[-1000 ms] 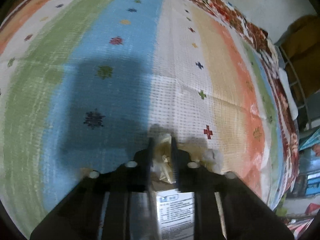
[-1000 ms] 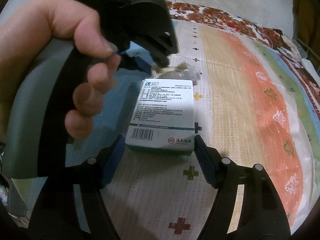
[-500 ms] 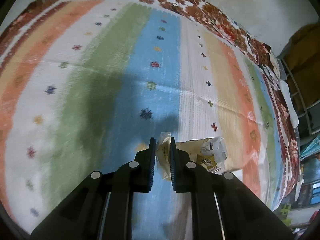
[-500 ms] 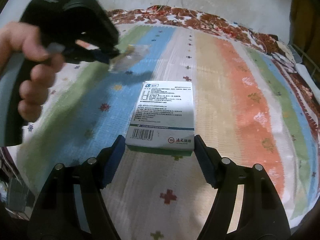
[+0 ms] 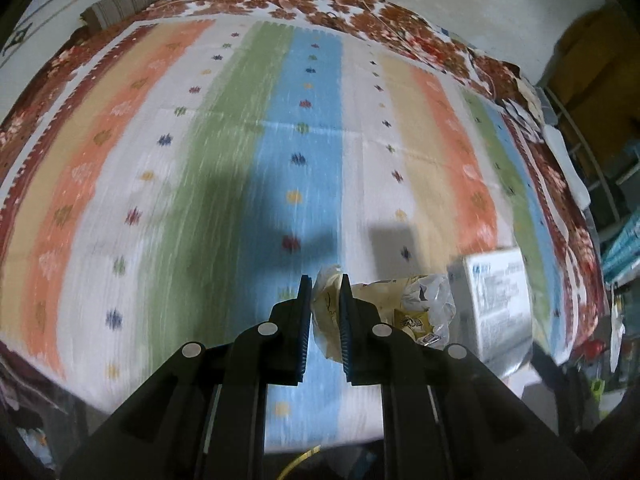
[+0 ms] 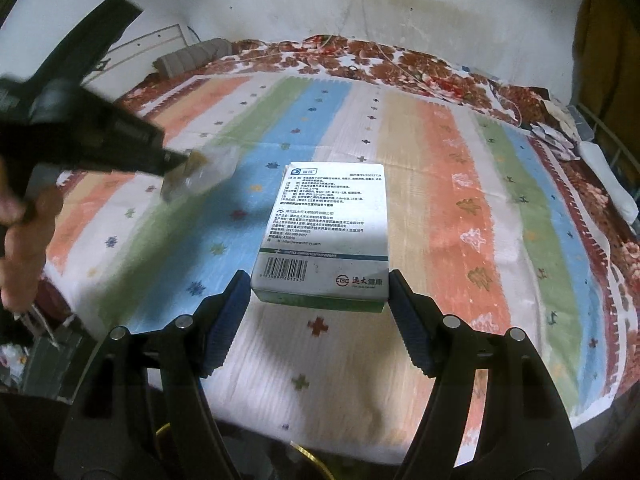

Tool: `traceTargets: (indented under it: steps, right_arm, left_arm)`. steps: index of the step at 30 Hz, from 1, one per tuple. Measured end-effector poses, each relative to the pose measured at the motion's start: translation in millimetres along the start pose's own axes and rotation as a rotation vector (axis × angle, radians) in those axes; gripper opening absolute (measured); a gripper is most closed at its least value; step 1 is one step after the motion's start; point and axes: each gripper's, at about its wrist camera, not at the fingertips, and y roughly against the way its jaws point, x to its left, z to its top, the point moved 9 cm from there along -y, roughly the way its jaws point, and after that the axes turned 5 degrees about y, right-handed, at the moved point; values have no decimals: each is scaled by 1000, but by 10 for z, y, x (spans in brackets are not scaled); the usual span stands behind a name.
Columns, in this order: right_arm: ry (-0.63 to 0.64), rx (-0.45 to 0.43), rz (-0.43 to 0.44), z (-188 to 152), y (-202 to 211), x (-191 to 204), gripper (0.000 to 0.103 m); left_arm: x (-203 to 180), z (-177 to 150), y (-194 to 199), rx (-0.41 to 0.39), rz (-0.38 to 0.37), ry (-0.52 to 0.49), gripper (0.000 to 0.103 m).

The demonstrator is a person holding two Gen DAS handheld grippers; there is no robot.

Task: Collect trash
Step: 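Lift the wrapper and box with both tools and carry them over the bin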

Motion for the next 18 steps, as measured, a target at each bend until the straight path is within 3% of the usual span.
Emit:
traceTargets:
  steps: [6, 18]
  right_arm:
    - [-26, -4, 62, -118, 363, 74, 66]
    - [-37, 28, 79, -570, 897, 171, 66]
  left_arm:
    - [-49, -364, 375, -33, -12, -29, 12]
    - [-183, -1133, 887, -73, -47, -100, 12]
